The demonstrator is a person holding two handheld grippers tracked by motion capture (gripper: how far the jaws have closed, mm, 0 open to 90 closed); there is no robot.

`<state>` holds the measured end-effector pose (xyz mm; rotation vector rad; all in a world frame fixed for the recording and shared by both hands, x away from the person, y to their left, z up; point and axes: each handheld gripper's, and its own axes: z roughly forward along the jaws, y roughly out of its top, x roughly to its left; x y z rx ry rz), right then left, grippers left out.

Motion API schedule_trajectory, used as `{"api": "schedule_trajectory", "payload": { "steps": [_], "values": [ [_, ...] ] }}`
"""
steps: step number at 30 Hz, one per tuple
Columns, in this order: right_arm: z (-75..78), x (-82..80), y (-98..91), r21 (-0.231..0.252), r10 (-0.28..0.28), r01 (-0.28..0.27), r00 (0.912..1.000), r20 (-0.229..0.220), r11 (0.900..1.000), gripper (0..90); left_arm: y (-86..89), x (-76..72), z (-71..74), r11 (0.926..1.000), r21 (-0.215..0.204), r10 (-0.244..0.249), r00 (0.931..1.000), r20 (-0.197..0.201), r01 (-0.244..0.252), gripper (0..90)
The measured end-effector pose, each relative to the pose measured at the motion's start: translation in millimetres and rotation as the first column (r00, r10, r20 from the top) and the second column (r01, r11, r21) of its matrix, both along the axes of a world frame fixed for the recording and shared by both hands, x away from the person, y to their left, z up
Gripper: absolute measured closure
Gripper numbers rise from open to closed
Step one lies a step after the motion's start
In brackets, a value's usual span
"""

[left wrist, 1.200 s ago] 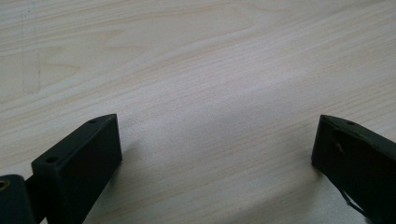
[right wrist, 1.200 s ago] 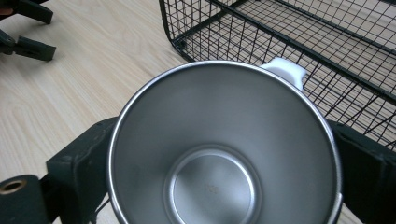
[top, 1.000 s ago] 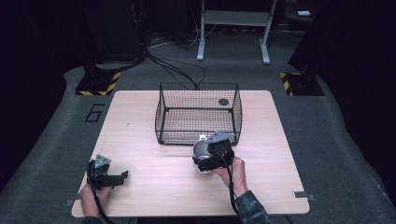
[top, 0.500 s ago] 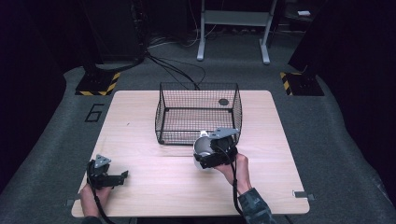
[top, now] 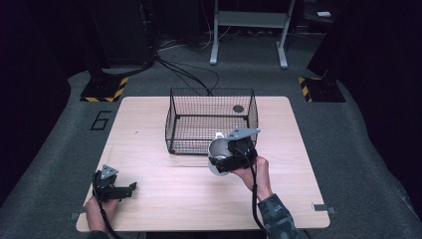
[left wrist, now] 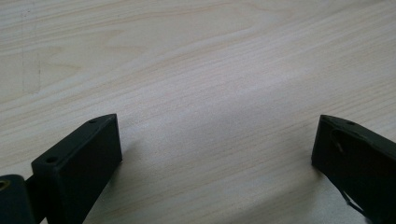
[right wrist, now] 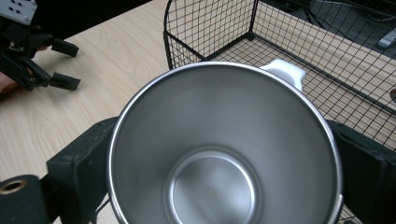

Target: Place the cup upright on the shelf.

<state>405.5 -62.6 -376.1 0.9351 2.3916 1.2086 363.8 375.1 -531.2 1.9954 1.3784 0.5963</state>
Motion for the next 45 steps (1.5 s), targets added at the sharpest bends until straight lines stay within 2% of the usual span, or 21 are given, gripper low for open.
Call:
{"api": "schedule_trajectory", "payload": {
  "steps": [11, 21, 23, 45],
  "values": [
    [19.6, 8.7, -3.6, 0.009, -0.003, 0.002, 0.9998, 0.021, 1.0, 5.8, 0.0, 0.0, -0.1, 1.0, -0.001, 0.0, 1.0, 0.0, 0.0, 1.2],
    [29.2, 18.7, -5.8, 0.023, -0.009, 0.009, 0.9997, 0.021, 0.9997, 5.8, 0.1, 0.1, 0.1, 1.0, -0.005, -0.002, 1.0, -0.002, 0.002, 1.2],
    [31.5, 21.9, -6.1, 0.026, -0.014, 0.013, 0.9997, 0.018, 0.9996, 5.9, -0.6, 0.3, -1.2, 1.0, -0.005, 0.006, 0.9999, 0.015, -0.006, 1.2],
    [45.5, 64.8, 0.7, 0.002, -0.031, 0.031, 0.999, 0.032, 0.9995, 5.8, -0.4, 0.8, -1.4, 0.9999, -0.009, 0.004, 0.9999, 0.011, -0.003, 1.2]
  ]
}}
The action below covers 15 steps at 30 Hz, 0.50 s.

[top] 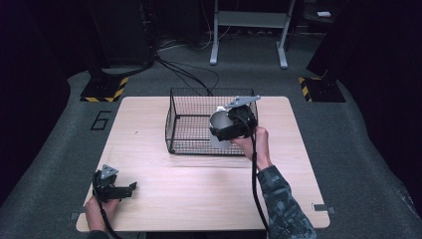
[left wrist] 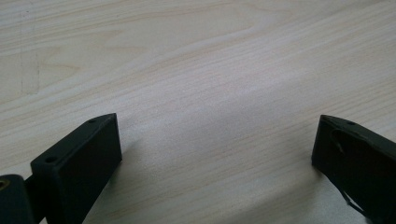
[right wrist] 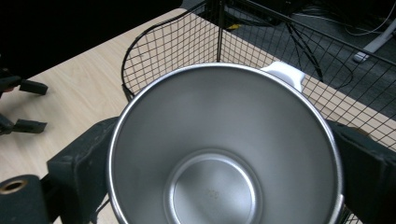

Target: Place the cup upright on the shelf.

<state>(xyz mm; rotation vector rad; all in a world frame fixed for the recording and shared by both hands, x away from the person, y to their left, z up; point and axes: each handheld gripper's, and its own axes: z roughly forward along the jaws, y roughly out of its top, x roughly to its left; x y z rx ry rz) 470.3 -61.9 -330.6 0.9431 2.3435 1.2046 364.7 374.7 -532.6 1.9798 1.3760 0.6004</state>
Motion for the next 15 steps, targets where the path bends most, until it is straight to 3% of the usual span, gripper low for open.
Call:
{"api": "schedule_trajectory", "payload": {
  "steps": [15],
  "values": [
    [0.1, 24.9, 3.1, -0.003, -0.024, 0.024, 0.9997, -0.008, 0.9997, 5.8, 0.0, 0.0, 0.1, 1.0, 0.001, 0.0, 1.0, -0.001, 0.0, 1.2]
  ]
}}
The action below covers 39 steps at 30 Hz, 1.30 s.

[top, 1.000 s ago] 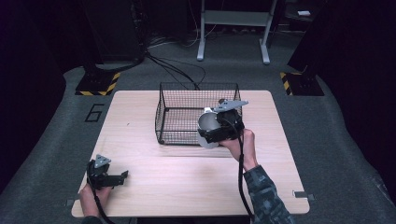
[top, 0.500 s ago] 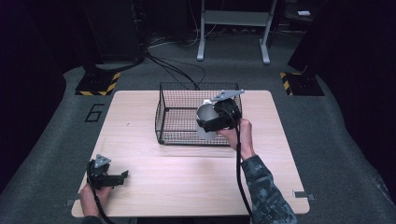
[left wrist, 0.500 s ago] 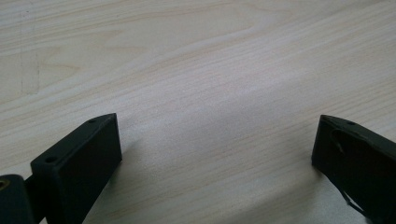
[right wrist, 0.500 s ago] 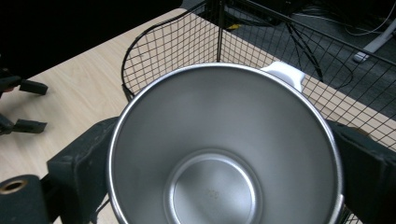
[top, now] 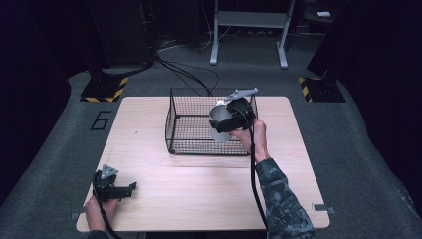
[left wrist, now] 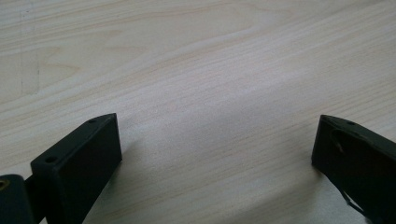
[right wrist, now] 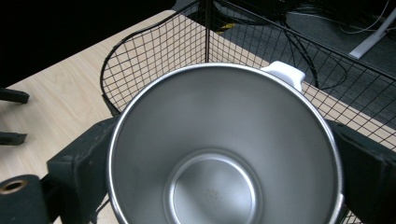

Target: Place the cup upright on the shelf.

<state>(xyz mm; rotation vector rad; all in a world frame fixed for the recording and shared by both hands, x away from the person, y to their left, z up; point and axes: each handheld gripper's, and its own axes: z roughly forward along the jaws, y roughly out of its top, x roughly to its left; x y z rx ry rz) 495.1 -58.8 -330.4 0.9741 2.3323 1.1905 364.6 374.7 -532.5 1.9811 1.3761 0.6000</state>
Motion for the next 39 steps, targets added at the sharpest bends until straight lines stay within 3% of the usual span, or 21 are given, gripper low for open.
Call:
{"api": "schedule_trajectory", "payload": {
  "steps": [22, 39],
  "values": [
    [-13.8, 29.6, 5.6, -0.007, -0.04, 0.04, 0.999, -0.022, 0.9992, 5.8, -0.1, 0.3, -0.3, 1.0, -0.002, -0.001, 1.0, 0.003, 0.001, 1.2],
    [-27.6, 52.5, 10.0, -0.016, -0.024, 0.023, 0.9986, -0.047, 0.9996, 5.8, 0.0, 0.3, -0.3, 1.0, -0.001, -0.001, 1.0, 0.004, 0.001, 1.2]
  ]
}}
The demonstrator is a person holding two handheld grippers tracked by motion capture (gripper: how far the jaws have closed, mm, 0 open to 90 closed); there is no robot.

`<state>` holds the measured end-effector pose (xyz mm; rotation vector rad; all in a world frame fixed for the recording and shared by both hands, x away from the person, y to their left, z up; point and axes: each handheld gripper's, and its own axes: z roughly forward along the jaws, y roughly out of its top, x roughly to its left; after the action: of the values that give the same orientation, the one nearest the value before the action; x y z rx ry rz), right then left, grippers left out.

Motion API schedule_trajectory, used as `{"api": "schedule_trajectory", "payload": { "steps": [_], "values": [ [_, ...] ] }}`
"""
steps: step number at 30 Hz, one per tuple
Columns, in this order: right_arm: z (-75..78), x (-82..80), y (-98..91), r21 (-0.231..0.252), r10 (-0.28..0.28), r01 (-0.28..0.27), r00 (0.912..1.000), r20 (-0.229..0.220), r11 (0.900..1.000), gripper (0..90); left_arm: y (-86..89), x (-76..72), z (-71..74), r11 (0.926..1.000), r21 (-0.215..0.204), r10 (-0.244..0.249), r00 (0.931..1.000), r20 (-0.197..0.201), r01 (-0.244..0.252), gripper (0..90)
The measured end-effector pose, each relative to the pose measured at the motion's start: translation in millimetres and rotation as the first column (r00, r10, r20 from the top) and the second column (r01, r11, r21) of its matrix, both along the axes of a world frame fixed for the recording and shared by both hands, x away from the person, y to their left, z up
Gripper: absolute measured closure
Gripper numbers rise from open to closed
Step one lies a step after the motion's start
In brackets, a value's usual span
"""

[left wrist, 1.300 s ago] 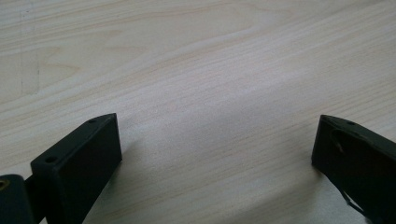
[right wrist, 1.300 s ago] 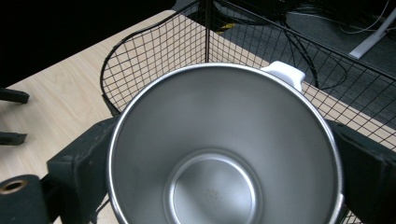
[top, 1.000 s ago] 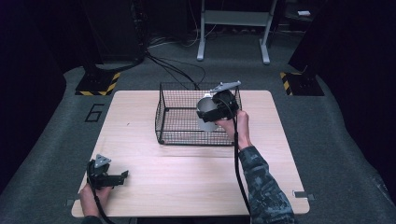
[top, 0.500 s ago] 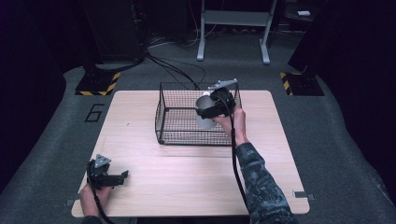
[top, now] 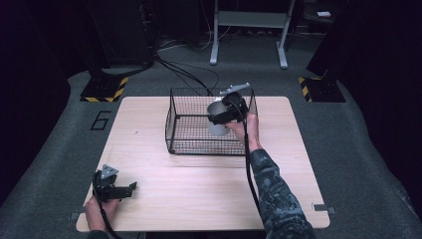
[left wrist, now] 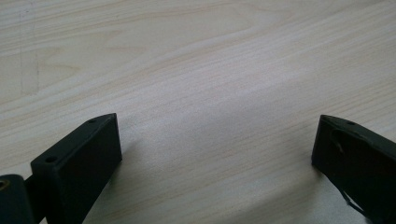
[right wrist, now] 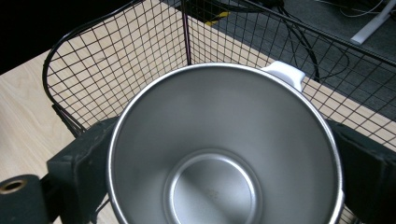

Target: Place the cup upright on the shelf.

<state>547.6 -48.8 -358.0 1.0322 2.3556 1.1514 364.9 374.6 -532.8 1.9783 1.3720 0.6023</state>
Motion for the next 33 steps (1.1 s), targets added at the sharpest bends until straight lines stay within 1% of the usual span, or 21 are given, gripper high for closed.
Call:
{"api": "schedule_trajectory", "payload": {
  "steps": [2, 7, 8, 10, 13, 14, 16, 18, 20, 21, 22, 23, 25, 26, 28, 31, 33],
  "values": [
    [-1.7, 1.3, 1.0, 0.004, -0.005, 0.005, 0.9999, -0.009, 1.0, 5.8, 0.0, -0.1, 0.0, 1.0, 0.0, 0.0, 1.0, -0.001, 0.0, 1.2],
    [-7.3, 8.3, 1.1, -0.006, 0.022, -0.022, 0.9997, -0.006, 0.9997, 5.8, 0.0, 0.0, 0.0, 1.0, 0.0, 0.0, 1.0, -0.001, 0.0, 1.2],
    [-8.5, 9.5, 1.3, -0.001, 0.023, -0.023, 0.9996, -0.014, 0.9997, 5.8, -0.1, -0.1, 0.1, 1.0, 0.0, 0.0, 1.0, -0.001, 0.0, 1.2],
    [-11.4, 12.2, 1.0, 0.007, 0.029, -0.029, 0.9995, -0.014, 0.9996, 5.8, 0.0, 0.0, 0.0, 1.0, 0.0, -0.001, 1.0, -0.001, 0.001, 1.2],
    [-15.6, 15.7, 1.6, 0.009, 0.036, -0.036, 0.9991, -0.021, 0.9993, 5.8, -0.1, -0.1, 0.1, 1.0, 0.0, 0.0, 1.0, -0.003, 0.0, 1.2],
    [-16.6, 16.6, 1.7, 0.006, 0.037, -0.037, 0.9988, -0.034, 0.9993, 5.8, -0.1, -0.1, 0.1, 1.0, 0.0, 0.0, 1.0, -0.002, 0.0, 1.2],
    [-19.9, 19.6, 1.9, 0.006, 0.05, -0.049, 0.9983, -0.03, 0.9988, 5.8, -0.1, -0.1, 0.1, 1.0, 0.0, 0.0, 1.0, -0.001, 0.0, 1.2],
    [-23.2, 21.3, 2.9, 0.01, 0.05, -0.049, 0.9981, -0.037, 0.9987, 5.8, -0.1, -0.1, 0.1, 1.0, 0.0, 0.0, 1.0, -0.002, 0.0, 1.2],
    [-25.7, 22.8, 3.7, 0.005, 0.049, -0.049, 0.9977, -0.047, 0.9988, 5.8, 0.0, 0.0, 0.0, 1.0, 0.0, 0.0, 1.0, -0.001, 0.0, 1.2],
    [-27.2, 24.4, 3.7, 0.0, 0.063, -0.063, 0.9973, -0.038, 0.998, 5.8, 0.0, -0.1, 0.0, 1.0, 0.0, 0.0, 1.0, -0.001, 0.0, 1.2],
    [-27.9, 23.9, 4.3, 0.0, 0.058, -0.058, 0.9968, -0.055, 0.9983, 5.8, 0.0, -0.2, 0.1, 1.0, -0.001, 0.0, 1.0, -0.003, 0.0, 1.2],
    [-29.4, 25.1, 4.6, -0.003, 0.062, -0.062, 0.9971, -0.045, 0.9981, 5.8, 0.0, 0.0, 0.0, 1.0, 0.0, 0.0, 1.0, -0.001, 0.0, 1.2],
    [-31.9, 27.2, 4.8, -0.008, 0.068, -0.068, 0.9963, -0.053, 0.9976, 5.8, 0.0, 0.0, 0.1, 1.0, 0.0, -0.001, 1.0, -0.001, 0.001, 1.2],
    [-33.1, 27.2, 5.3, -0.006, 0.06, -0.061, 0.9961, -0.065, 0.9981, 5.8, 0.0, -0.1, 0.0, 1.0, 0.0, 0.0, 1.0, -0.001, 0.0, 1.2],
    [-35.1, 29.2, 5.2, -0.014, 0.064, -0.065, 0.996, -0.062, 0.9978, 5.8, 0.0, -0.1, 0.1, 1.0, 0.0, 0.0, 1.0, -0.002, 0.0, 1.2],
    [-37.8, 30.8, 5.5, -0.013, 0.064, -0.065, 0.9949, -0.078, 0.9978, 5.8, 0.0, -0.1, 0.1, 1.0, 0.0, 0.0, 1.0, -0.002, 0.0, 1.2],
    [-39.7, 32.3, 6.1, -0.022, 0.065, -0.067, 0.9948, -0.078, 0.9975, 5.8, -0.1, -0.2, 0.1, 1.0, -0.001, 0.0, 1.0, -0.003, 0.0, 1.2]
  ]
}}
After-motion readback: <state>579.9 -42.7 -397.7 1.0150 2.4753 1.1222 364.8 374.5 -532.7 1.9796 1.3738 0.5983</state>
